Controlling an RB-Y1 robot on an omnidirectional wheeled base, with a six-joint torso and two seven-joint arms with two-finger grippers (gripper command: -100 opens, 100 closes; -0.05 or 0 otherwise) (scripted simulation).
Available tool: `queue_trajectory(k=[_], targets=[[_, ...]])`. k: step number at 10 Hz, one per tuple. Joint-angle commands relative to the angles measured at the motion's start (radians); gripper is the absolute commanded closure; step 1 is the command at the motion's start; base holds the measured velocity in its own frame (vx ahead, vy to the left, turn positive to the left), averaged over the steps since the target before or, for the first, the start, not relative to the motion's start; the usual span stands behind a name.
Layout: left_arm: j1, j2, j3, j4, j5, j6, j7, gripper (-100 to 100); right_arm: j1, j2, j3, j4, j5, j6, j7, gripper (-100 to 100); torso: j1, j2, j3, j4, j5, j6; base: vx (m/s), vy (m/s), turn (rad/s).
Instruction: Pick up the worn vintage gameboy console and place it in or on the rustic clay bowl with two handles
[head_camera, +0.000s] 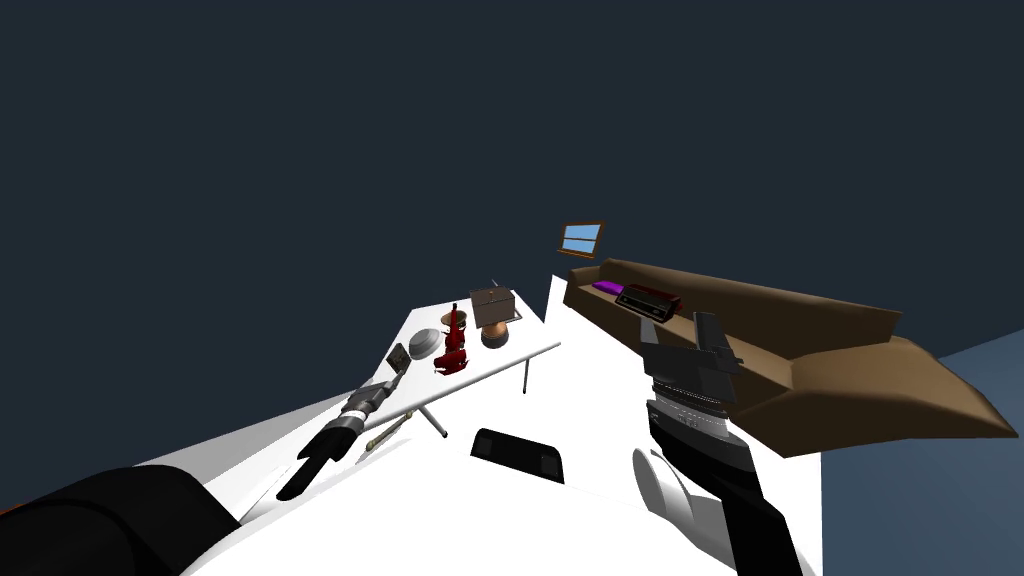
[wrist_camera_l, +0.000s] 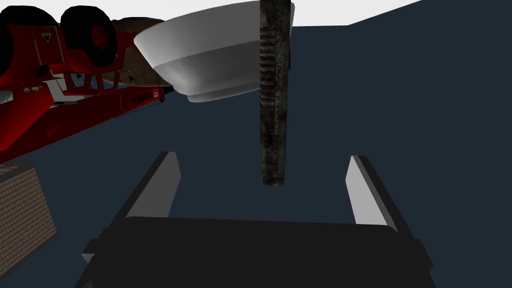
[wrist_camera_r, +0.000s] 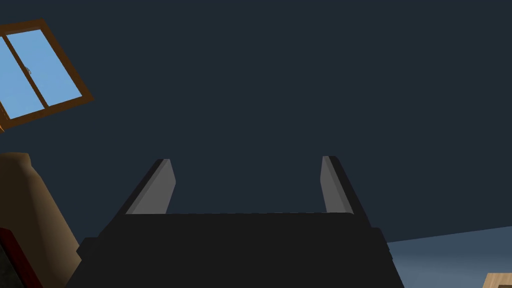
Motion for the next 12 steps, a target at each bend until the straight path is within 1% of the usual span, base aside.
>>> queue_trajectory(k=[1, 2, 3, 4, 8, 9, 10, 12], targets=[[0.000, 0.000, 0.000, 0.000, 0.000, 0.000, 0.000, -100, 0.000, 0.000, 0.000, 0.000, 0.000, 0.000, 0.000, 0, 0.000, 0.000, 0.000, 0.000, 0.000, 0.000, -0.002, 0.005, -0.026], [-0.002, 0.001, 0.001, 0.001, 0.000, 0.003, 0.000, 0, 0.000, 0.000, 0.000, 0.000, 0.000, 0.000, 0.000, 0, 0.000, 0.000, 0.000, 0.000, 0.000, -0.001, 0.000, 0.000, 0.000], [-0.002, 0.001, 0.001, 0.001, 0.000, 0.002, 0.000, -100, 0.000, 0.000, 0.000, 0.000, 0.000, 0.000, 0.000, 0, -0.001, 0.000, 0.000, 0.000, 0.000, -0.001, 0.000, 0.000, 0.000], [-0.002, 0.001, 0.001, 0.001, 0.000, 0.002, 0.000, 100, 0.000, 0.000, 0.000, 0.000, 0.000, 0.000, 0.000, 0, -0.001, 0.000, 0.000, 0.000, 0.000, -0.001, 0.000, 0.000, 0.000], [-0.002, 0.001, 0.001, 0.001, 0.000, 0.002, 0.000, 100, 0.000, 0.000, 0.000, 0.000, 0.000, 0.000, 0.000, 0, -0.001, 0.000, 0.000, 0.000, 0.000, -0.001, 0.000, 0.000, 0.000], [-0.002, 0.001, 0.001, 0.001, 0.000, 0.002, 0.000, 0, 0.000, 0.000, 0.000, 0.000, 0.000, 0.000, 0.000, 0, -0.001, 0.000, 0.000, 0.000, 0.000, -0.001, 0.000, 0.000, 0.000], [-0.024, 0.012, 0.011, 0.018, 0.004, 0.030, 0.006, -100, 0.000, 0.000, 0.000, 0.000, 0.000, 0.000, 0.000, 0, -0.001, 0.000, 0.000, 0.000, 0.000, -0.001, -0.016, 0.010, -0.152], [-0.045, 0.023, 0.022, 0.033, 0.008, 0.058, 0.011, -100, 0.000, 0.000, 0.000, 0.000, 0.000, 0.000, 0.000, 0, 0.001, 0.001, 0.000, 0.000, 0.000, 0.000, -0.022, 0.024, -0.153]])
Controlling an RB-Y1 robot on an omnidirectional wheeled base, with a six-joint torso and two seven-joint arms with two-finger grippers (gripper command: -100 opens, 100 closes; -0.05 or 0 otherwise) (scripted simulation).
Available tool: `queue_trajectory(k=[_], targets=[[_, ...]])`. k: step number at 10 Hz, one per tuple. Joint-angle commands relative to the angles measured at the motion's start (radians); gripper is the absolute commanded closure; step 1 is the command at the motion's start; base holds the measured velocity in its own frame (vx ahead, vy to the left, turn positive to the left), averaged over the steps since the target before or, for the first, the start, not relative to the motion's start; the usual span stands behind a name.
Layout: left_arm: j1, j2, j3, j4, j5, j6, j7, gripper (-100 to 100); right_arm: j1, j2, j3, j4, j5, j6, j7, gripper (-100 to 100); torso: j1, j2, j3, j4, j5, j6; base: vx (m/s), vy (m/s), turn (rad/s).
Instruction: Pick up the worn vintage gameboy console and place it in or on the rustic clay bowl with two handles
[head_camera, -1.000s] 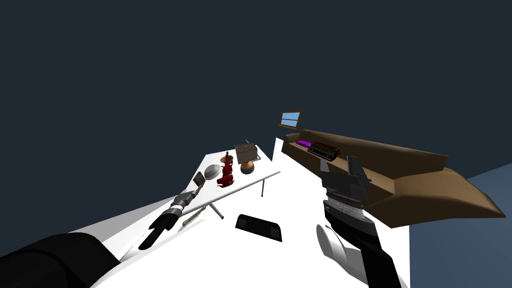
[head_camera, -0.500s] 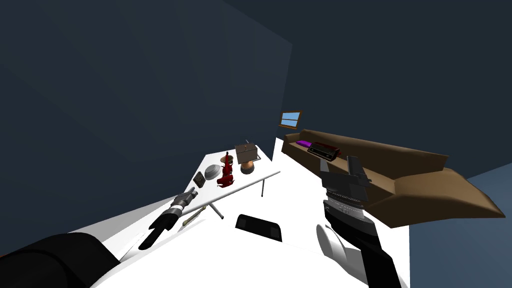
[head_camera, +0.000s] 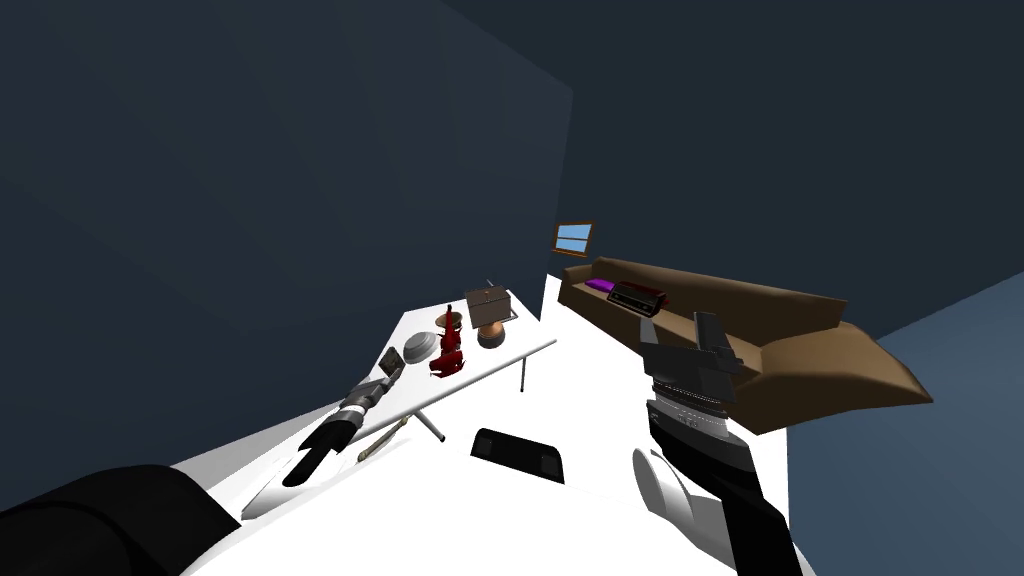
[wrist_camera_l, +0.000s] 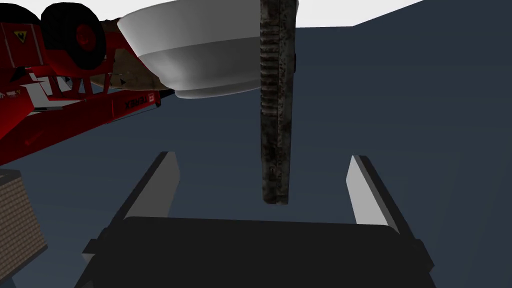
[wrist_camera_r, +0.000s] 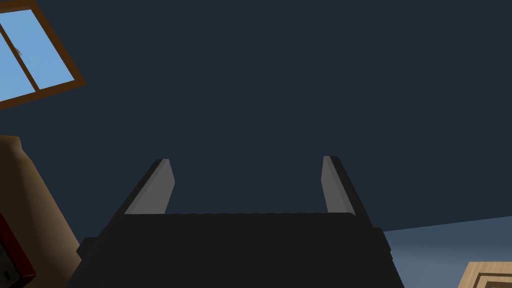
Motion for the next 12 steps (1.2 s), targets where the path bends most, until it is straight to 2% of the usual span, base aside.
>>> queue_trajectory(k=[1, 2, 3, 4, 5, 9, 10, 11, 12], targets=[[-0.028, 0.010, 0.013, 0.025, 0.003, 0.029, 0.003, -100, 0.000, 0.000, 0.000, 0.000, 0.000, 0.000, 0.000, 0, 0.000, 0.000, 0.000, 0.000, 0.000, 0.000, -0.028, 0.031, -0.195], [-0.020, 0.009, 0.007, 0.017, 0.002, 0.018, 0.003, -100, 0.000, 0.000, 0.000, 0.000, 0.000, 0.000, 0.000, 0, 0.000, 0.000, 0.000, 0.000, 0.000, 0.000, -0.013, 0.018, -0.044], [-0.023, 0.010, 0.008, 0.020, 0.003, 0.022, 0.003, 0, 0.000, 0.000, 0.000, 0.000, 0.000, 0.000, 0.000, 0, -0.001, 0.000, 0.000, 0.000, 0.000, -0.001, 0.000, 0.000, 0.000], [-0.023, 0.010, 0.008, 0.019, 0.003, 0.022, 0.003, -100, 0.000, 0.000, 0.000, 0.000, 0.000, 0.000, 0.000, 0, -0.001, -0.001, 0.000, 0.000, 0.000, -0.001, 0.000, 0.000, 0.000], [-0.023, 0.010, 0.008, 0.019, 0.003, 0.022, 0.003, 100, 0.000, 0.000, 0.000, 0.000, 0.000, 0.000, 0.000, 0, -0.002, -0.001, -0.001, 0.000, 0.000, -0.001, 0.000, 0.000, 0.000], [-0.022, 0.010, 0.009, 0.020, 0.003, 0.022, 0.003, 100, 0.000, 0.000, 0.000, 0.000, 0.000, 0.000, 0.000, 0, -0.002, -0.002, -0.001, 0.000, 0.000, 0.000, 0.000, 0.000, 0.003], [-0.022, 0.010, 0.009, 0.020, 0.003, 0.022, 0.003, 0, 0.000, 0.000, 0.000, 0.000, 0.000, 0.000, 0.000, 0, -0.002, -0.002, -0.001, 0.000, 0.000, 0.000, 0.000, 0.000, 0.000], [-0.043, 0.009, 0.010, 0.050, -0.002, 0.034, 0.002, -100, 0.000, 0.000, 0.000, 0.000, 0.000, 0.000, 0.000, 0, -0.002, -0.002, -0.001, 0.000, 0.000, 0.000, -0.013, 0.014, -0.133], [-0.055, 0.009, 0.011, 0.067, -0.004, 0.040, 0.002, -100, 0.000, 0.000, 0.000, 0.000, 0.000, 0.000, 0.000, 0, -0.001, -0.002, -0.001, 0.000, 0.000, 0.001, -0.029, 0.031, -0.116]])
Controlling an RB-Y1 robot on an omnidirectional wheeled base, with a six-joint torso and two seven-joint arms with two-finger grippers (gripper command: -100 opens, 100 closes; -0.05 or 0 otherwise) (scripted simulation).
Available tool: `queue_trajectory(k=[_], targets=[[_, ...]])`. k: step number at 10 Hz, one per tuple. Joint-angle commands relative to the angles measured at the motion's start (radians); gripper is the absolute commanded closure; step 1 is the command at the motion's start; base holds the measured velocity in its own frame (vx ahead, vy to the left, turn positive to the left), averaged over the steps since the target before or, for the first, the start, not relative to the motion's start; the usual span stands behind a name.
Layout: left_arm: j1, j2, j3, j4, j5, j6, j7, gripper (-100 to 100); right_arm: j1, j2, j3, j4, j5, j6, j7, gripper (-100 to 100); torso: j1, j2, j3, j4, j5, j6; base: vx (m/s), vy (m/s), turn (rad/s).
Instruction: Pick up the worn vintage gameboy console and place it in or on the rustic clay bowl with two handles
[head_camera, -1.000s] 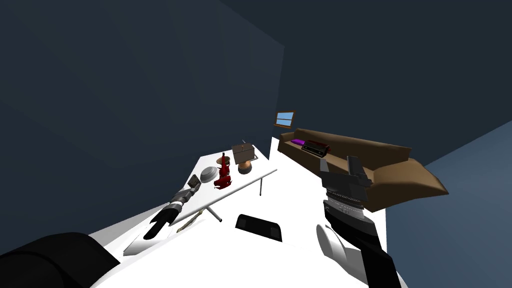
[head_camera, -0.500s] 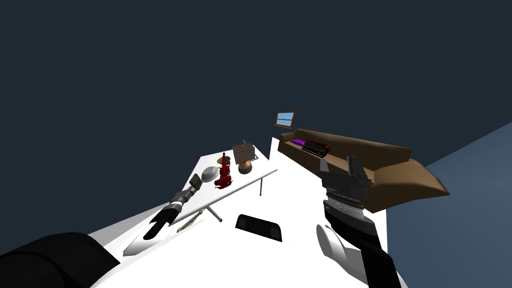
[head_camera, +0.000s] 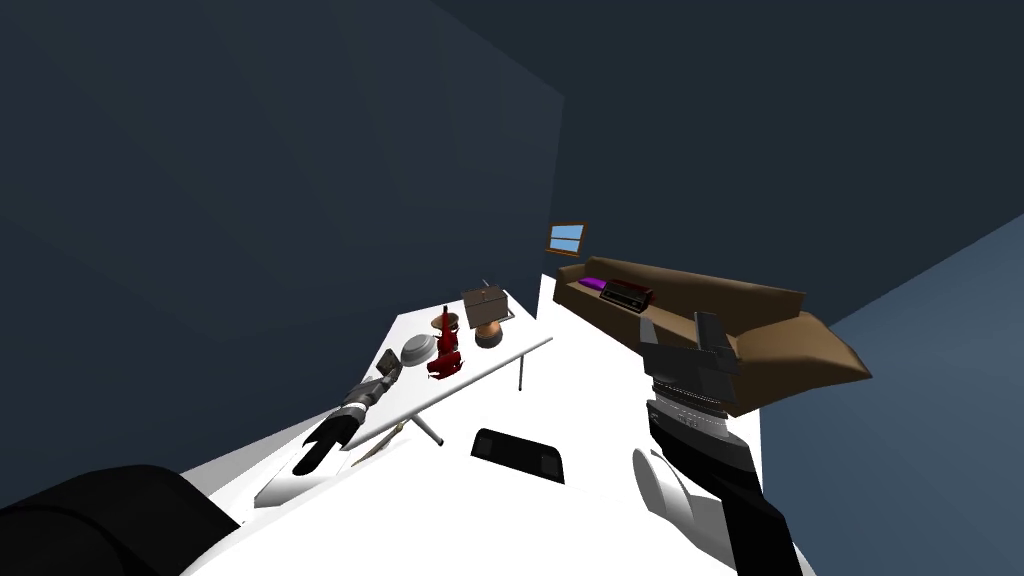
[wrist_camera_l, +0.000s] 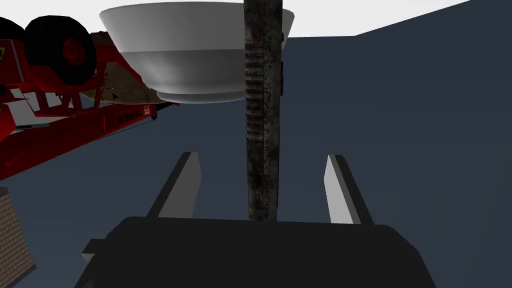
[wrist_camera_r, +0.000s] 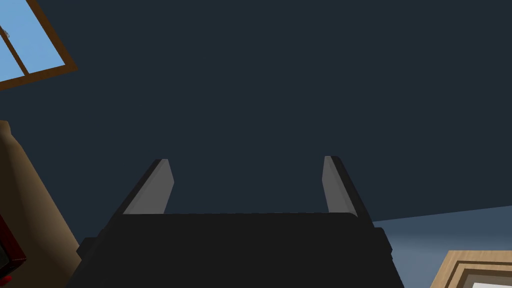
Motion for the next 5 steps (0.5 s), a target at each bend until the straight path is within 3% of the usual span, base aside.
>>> queue_trajectory(k=[1, 5], targets=[[-0.020, 0.000, 0.001, 0.029, -0.004, 0.014, -0.001, -100, 0.000, 0.000, 0.000, 0.000, 0.000, 0.000, 0.000, 0, 0.000, 0.000, 0.000, 0.000, 0.000, 0.000, -0.029, 0.032, -0.088], [-0.072, -0.002, 0.004, 0.104, -0.014, 0.043, -0.003, -100, 0.000, 0.000, 0.000, 0.000, 0.000, 0.000, 0.000, 0, 0.000, 0.000, 0.000, 0.000, 0.000, 0.000, -0.027, 0.025, -0.103]])
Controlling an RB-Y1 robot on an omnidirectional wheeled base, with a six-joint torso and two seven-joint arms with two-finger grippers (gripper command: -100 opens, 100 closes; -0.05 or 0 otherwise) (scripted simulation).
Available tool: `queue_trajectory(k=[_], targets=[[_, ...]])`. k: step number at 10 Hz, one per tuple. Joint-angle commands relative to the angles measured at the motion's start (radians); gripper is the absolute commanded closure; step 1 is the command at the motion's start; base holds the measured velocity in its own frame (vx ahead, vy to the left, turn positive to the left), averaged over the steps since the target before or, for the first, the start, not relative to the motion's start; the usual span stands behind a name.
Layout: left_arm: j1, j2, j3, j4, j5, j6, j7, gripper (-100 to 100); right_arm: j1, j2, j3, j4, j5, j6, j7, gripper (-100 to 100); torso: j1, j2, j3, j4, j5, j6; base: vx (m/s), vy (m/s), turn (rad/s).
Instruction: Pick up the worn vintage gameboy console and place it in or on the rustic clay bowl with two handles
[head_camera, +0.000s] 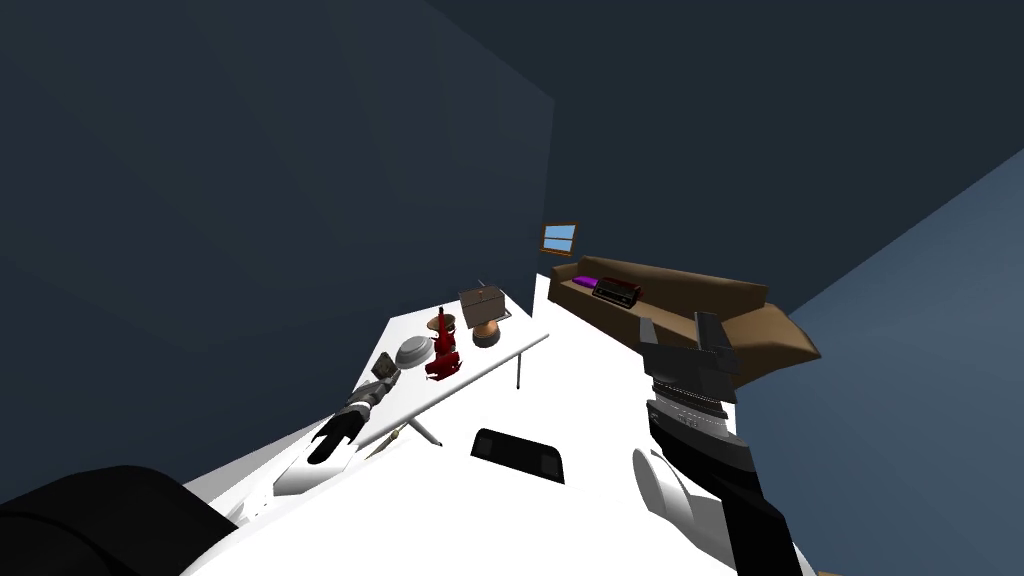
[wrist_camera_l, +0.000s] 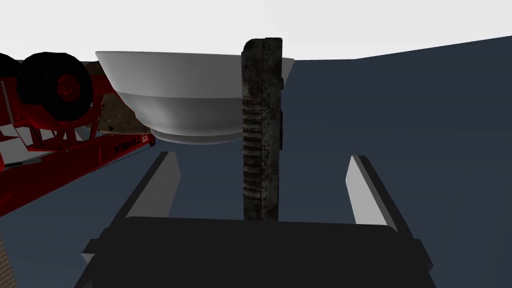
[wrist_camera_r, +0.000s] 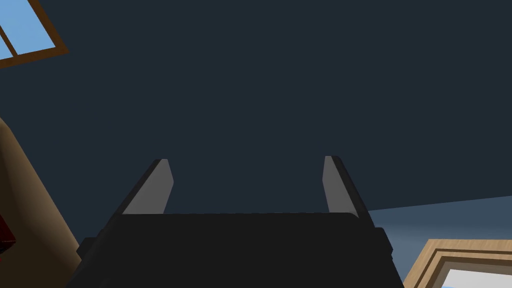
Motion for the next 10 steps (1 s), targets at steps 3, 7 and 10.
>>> queue_trajectory(k=[3, 7, 10], targets=[[-0.001, 0.000, 0.000, 0.002, 0.000, 0.002, 0.000, -100, 0.000, 0.000, 0.000, 0.000, 0.000, 0.000, 0.000, 0, -0.001, -0.001, -0.001, 0.000, 0.000, 0.000, -0.004, 0.004, -0.006], [-0.001, 0.000, 0.000, 0.002, 0.000, 0.002, 0.000, 100, 0.000, 0.000, 0.000, 0.000, 0.000, 0.000, 0.000, 0, -0.001, -0.002, -0.001, 0.000, 0.000, 0.000, 0.000, 0.000, 0.000], [-0.001, 0.000, 0.000, 0.002, 0.000, 0.002, -0.001, 100, 0.000, 0.000, 0.000, 0.000, 0.000, 0.000, 0.000, 0, -0.001, -0.002, -0.001, 0.000, 0.000, 0.000, 0.000, 0.000, 0.000]])
